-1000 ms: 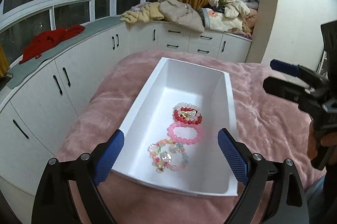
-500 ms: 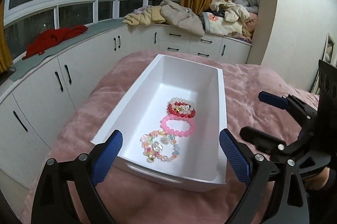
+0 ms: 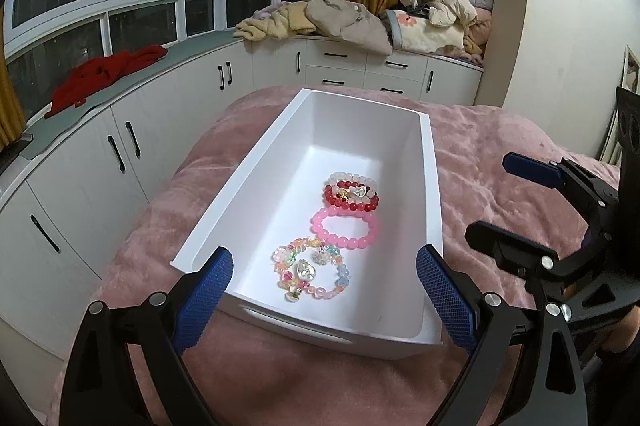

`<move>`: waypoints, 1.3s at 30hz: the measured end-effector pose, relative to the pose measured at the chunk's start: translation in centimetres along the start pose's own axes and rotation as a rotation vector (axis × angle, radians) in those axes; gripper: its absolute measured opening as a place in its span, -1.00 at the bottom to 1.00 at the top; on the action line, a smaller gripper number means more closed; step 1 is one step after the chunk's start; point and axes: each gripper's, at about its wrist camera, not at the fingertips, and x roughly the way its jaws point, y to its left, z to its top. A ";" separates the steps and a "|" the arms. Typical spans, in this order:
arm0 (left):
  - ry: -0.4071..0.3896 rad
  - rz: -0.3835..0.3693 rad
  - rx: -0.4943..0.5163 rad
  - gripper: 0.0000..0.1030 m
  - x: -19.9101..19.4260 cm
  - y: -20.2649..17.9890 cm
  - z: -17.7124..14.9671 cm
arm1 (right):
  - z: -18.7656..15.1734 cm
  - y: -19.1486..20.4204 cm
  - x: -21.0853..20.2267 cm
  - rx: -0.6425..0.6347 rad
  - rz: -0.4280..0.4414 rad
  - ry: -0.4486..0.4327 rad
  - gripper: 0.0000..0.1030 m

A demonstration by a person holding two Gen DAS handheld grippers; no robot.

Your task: Organize jewelry

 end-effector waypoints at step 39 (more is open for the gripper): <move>0.020 0.030 0.040 0.90 0.3 0.1 -0.3 | 0.1 -1.0 0.1 0.037 0.013 0.015 0.91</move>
